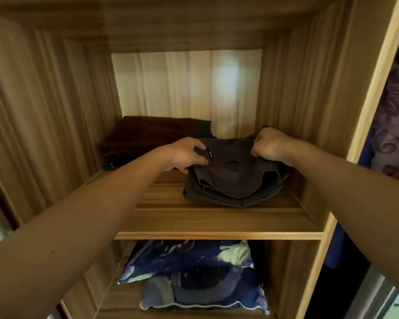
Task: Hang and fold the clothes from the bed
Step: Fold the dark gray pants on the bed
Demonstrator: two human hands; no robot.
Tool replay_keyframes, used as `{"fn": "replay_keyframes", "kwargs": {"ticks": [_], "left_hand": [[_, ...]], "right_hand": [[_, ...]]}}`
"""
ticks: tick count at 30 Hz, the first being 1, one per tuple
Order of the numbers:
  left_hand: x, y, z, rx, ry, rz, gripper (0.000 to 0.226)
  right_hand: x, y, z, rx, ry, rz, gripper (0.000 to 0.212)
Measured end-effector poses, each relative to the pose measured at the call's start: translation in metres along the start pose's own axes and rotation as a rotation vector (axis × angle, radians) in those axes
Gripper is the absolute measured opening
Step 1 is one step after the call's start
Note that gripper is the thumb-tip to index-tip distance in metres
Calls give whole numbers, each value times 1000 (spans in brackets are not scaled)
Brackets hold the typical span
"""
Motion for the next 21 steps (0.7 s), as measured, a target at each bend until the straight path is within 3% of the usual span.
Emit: {"fn": "replay_keyframes", "kwargs": {"ticks": [3,5,9,12,21], "left_hand": [[5,6,5,1,9,-7,49],[15,16,7,-24,25,-17,39],[39,46,21,-47,85,-62,37],[58,69,41,-90,166,-117,43],[113,103,126,-201,413,-224,32]], "right_hand": [[0,1,8,-8,37,16,8],[-2,3,16,-23,66,7,29],[0,-8,42,-56,129,60,29],[3,-31,69,-80,167,102,30],[21,-126,130,-110,288,336,46]]}}
Point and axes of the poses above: each hand's wrist, its own x-axis away from the middle knuckle, its own y-axis out of the back of the hand, z = x × y, the point moved 3 cm from there along -x, towards the middle knuckle, and after that the axes turned 5 degrees about y, right-handed, at the moved point
